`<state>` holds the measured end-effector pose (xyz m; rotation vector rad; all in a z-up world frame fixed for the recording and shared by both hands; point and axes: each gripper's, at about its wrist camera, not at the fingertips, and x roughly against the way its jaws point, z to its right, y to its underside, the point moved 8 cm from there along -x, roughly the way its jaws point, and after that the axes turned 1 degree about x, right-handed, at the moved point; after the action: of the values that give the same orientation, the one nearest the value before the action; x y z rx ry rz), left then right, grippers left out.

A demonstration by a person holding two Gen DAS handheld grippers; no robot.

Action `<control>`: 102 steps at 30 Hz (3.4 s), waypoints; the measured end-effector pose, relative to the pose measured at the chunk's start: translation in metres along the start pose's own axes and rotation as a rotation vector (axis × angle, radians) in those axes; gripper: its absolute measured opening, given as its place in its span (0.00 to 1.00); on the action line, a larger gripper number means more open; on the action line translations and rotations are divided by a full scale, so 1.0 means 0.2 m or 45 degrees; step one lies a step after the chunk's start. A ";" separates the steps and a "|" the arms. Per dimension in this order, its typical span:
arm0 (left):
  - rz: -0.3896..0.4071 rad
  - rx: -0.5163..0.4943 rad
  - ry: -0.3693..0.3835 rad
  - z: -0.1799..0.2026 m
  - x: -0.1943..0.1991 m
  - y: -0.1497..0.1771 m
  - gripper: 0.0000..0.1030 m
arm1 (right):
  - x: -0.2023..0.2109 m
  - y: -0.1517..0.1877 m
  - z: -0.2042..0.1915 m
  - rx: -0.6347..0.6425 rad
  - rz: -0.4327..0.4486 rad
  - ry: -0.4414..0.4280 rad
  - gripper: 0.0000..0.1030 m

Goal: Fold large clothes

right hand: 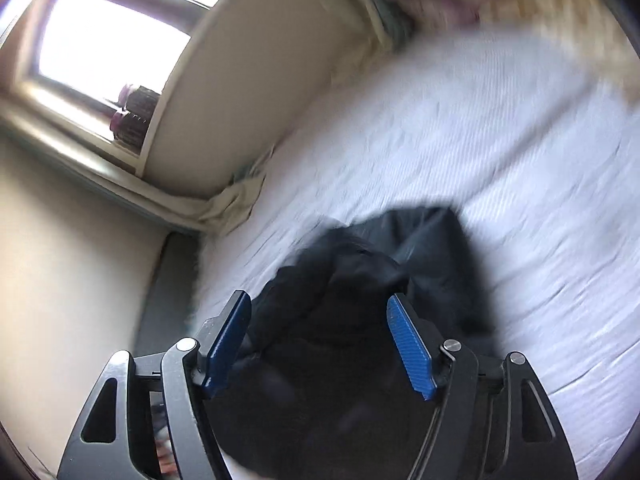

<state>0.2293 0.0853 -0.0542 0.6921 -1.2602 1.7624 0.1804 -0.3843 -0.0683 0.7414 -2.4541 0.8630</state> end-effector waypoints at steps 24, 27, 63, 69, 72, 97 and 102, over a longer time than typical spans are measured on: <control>-0.149 -0.133 -0.208 0.03 -0.14 0.16 0.15 | -0.27 0.25 0.18 0.335 -0.320 0.429 0.08; -0.219 -0.098 -0.206 -0.03 -0.16 0.23 0.15 | -0.26 0.29 0.24 0.324 -0.369 0.490 0.08; -0.042 -0.459 -0.456 0.33 -0.37 0.36 0.66 | -0.49 0.44 -0.04 0.737 -0.285 0.614 0.17; -0.028 -0.503 -0.473 0.31 -0.43 0.42 0.66 | -0.58 0.55 0.04 0.834 -0.293 0.676 0.16; -0.028 -0.492 -0.460 0.30 -0.45 0.40 0.66 | -0.60 0.59 0.05 0.867 -0.271 0.706 0.16; -0.040 -0.442 -0.395 0.31 -0.39 0.37 0.66 | -0.58 0.55 0.06 0.784 -0.255 0.612 0.16; 0.009 -0.410 -0.349 0.31 -0.23 0.32 0.66 | -0.48 0.45 0.03 0.610 -0.312 0.478 0.17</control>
<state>0.1946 0.0028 -0.1006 0.7562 -1.6870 1.4558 0.1967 -0.2961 -0.1651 0.9188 -1.8010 1.3684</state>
